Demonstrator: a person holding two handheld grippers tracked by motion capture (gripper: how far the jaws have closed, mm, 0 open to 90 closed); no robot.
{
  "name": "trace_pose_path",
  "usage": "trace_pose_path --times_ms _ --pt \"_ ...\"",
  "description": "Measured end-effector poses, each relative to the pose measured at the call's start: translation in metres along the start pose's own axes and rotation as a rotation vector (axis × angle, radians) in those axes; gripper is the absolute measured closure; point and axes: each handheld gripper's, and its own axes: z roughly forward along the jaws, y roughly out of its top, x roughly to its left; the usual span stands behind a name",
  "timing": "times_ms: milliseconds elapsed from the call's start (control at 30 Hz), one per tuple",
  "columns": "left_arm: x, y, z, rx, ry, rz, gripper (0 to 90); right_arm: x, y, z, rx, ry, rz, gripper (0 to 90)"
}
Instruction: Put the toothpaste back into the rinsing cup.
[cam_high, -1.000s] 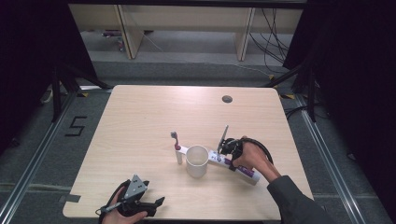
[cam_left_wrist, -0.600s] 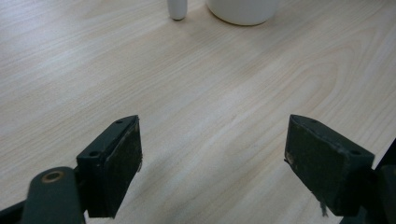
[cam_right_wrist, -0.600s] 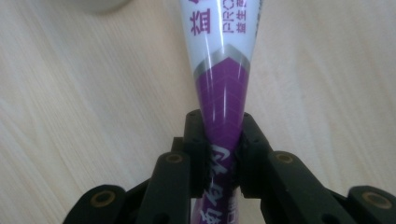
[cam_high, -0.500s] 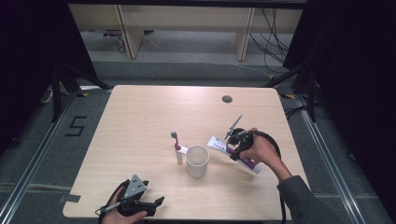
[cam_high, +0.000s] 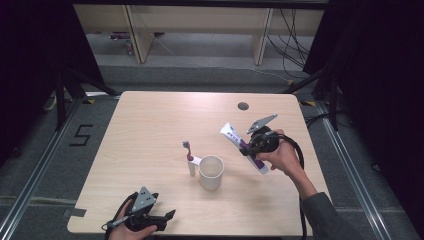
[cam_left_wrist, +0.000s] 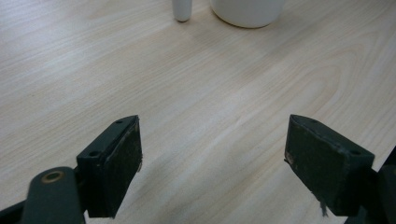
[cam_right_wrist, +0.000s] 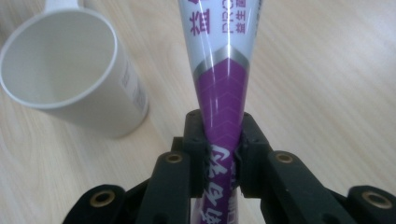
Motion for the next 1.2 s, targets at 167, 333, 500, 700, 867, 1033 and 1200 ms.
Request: trace_pose_path --times_ms 167,333,500,700,867,1033,1200 --pt "0.001 0.000 -0.001 0.034 0.000 0.018 18.5 0.003 0.005 -0.007 -0.135 0.005 0.045 77.3" --pt "0.002 0.000 -0.001 0.029 0.000 0.015 18.5 0.007 0.010 -0.012 -0.234 0.007 0.060 77.3" --pt "0.001 0.000 -0.001 0.030 -0.002 0.012 18.5 0.009 0.013 -0.012 -0.281 0.009 0.033 77.4" --pt "0.001 0.000 -0.001 0.022 -0.002 0.012 18.5 0.015 0.016 -0.010 -0.327 0.017 0.049 77.4" --pt "0.001 0.000 -0.001 0.029 -0.001 0.013 18.5 0.017 0.020 -0.010 -0.379 0.024 0.026 77.4" --pt "0.000 0.000 0.000 0.011 -0.004 -0.004 18.5 0.022 0.024 -0.012 -0.413 0.029 0.043 77.4" --pt "0.000 0.000 0.000 0.012 0.002 0.003 18.5 0.026 0.028 -0.013 -0.442 0.042 0.056 77.4"
